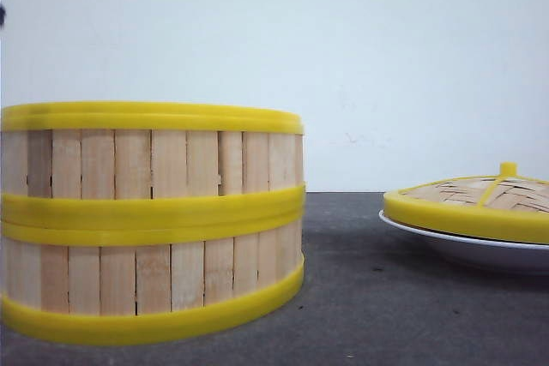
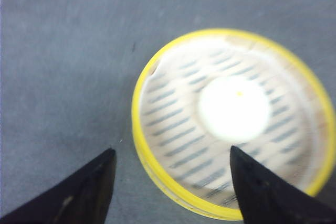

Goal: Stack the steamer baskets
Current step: 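Move the left gripper to the single-bun basket and pinch its rim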

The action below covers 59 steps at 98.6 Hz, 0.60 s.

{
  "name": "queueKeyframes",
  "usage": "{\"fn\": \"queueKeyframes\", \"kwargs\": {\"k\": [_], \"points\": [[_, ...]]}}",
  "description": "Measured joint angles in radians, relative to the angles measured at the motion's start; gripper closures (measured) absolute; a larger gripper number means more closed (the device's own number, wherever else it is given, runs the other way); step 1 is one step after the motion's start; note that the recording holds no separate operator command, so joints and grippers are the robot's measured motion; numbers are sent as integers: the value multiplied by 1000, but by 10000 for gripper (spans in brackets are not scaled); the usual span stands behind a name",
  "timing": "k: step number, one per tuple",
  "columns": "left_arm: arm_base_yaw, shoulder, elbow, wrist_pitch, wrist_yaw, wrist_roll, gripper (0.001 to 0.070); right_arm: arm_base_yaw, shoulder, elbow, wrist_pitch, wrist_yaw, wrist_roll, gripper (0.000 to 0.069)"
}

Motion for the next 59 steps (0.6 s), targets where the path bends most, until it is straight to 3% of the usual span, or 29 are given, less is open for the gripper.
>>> {"fn": "queueKeyframes", "kwargs": {"k": [24,42,59], "points": [[13,210,76,35,0,0,295,-202,-147,-6,-188,50,-10,327],[14,325,124,37,0,0,296,-309,-238,-139,-184,49,-22,327],[15,380,129,51,0,0,358,-382,-335,-334,-136,48,-29,327]]}}
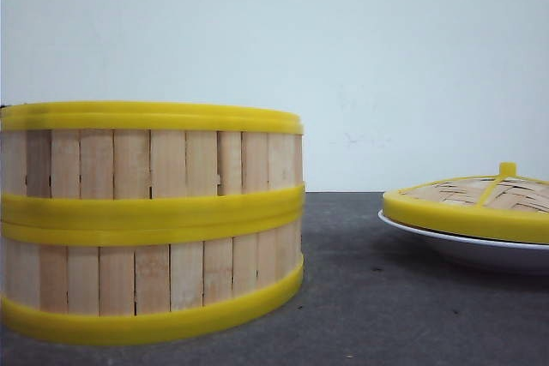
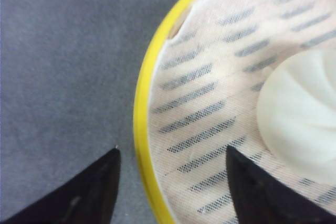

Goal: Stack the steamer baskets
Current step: 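Move the left gripper to the single-bun basket and pinch its rim, then lift the single-bun basket with the left gripper over the stack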

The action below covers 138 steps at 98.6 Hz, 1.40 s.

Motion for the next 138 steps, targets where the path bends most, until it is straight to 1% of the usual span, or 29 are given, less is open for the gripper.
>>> {"fn": "queueKeyframes", "kwargs": {"k": [9,18,23,27,31,44,56,65,74,95,104,111,123,138], "points": [[0,14,0,19,0,0,439,-27,-40,-93,18,0,-2,327],[3,17,0,27,-11,0,567,-42,-70,-157,35,-2,-2,327],[7,17,0,28,-18,0,624,-47,-85,-180,43,-4,-2,327],[7,18,0,30,-22,-2,654,-47,-94,-189,43,-6,-2,327],[7,18,0,35,-25,-5,668,-47,-101,-191,43,-10,-2,327],[7,21,0,46,-21,-7,679,-47,-131,-191,47,-11,-2,327],[10,25,0,55,-19,-7,679,-47,-156,-191,46,-34,-2,327],[12,27,16,41,-16,-7,679,-47,-168,-191,45,-36,-2,327],[13,32,68,-11,-9,-7,679,-47,-176,-191,34,-37,-2,327],[13,33,264,-166,14,2,680,-47,-185,-191,6,-49,-2,327],[14,33,346,-233,36,9,680,-47,-187,-191,5,-54,-2,327],[15,33,417,-287,63,19,680,-46,-188,-191,5,-54,-2,327],[14,26,497,-352,128,19,680,-45,-190,-191,5,-54,-5,327],[14,-24,542,-434,217,20,680,-45,-190,-191,5,-54,-21,327]]}}
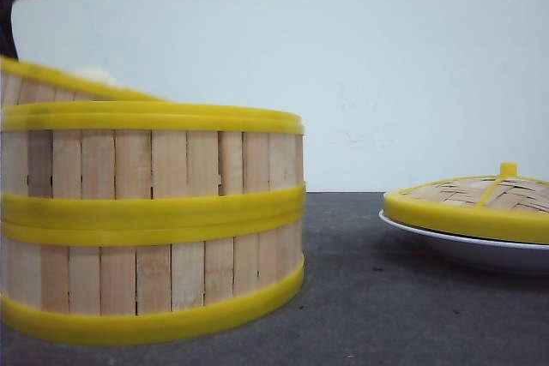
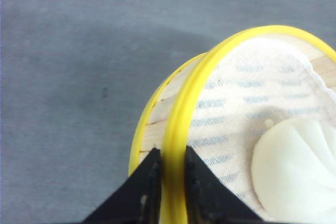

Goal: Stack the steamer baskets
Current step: 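Lift the single-bun basket with the left gripper over the stack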

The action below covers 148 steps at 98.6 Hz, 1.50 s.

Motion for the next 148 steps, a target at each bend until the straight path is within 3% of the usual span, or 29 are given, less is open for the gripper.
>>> {"fn": "queueKeyframes", "kwargs": {"k": [39,83,100,116,136,148], "points": [[-1,-231,22,-166,183,24,680,0,0,0,5,0,-26,327],[-96,-320,23,-422,222,139,680,0,0,0,5,-31,-34,327],[-150,-320,22,-431,288,166,680,0,0,0,6,-32,-34,327],[-186,-367,-47,-418,297,179,680,0,0,0,6,-31,-34,327],[-193,-442,-178,-349,301,183,680,0,0,0,12,-31,-34,327],[-193,-454,-236,-330,355,186,680,0,0,0,15,-32,-34,327]]}}
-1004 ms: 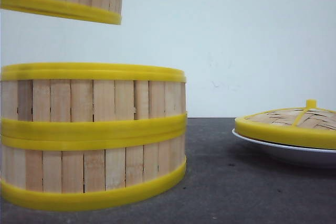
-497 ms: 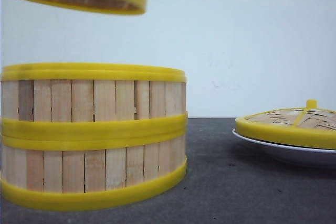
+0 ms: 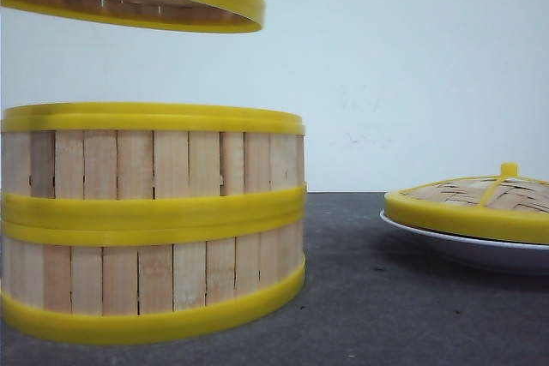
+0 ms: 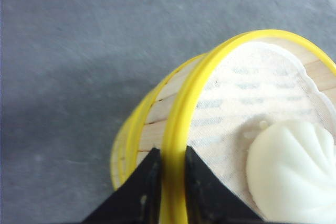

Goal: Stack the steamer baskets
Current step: 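Lift the single-bun basket with the left gripper over the stack, then lower the basket onto the stack and open the left gripper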

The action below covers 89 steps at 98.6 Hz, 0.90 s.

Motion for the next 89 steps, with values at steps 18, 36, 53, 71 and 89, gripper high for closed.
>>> {"fn": "queueKeyframes", "kwargs": {"k": [18,36,53,71,89], "points": [[-2,0,-74,90,49,-1,680,0,0,0,0,0,0,327],[-2,13,-113,123,46,-4,680,0,0,0,0,0,0,327],[-2,47,-113,142,46,-4,680,0,0,0,0,0,0,327],[-3,83,-113,142,46,-4,680,0,0,0,0,0,0,327],[-20,113,-113,161,45,-4,680,0,0,0,0,0,0,327]]}}
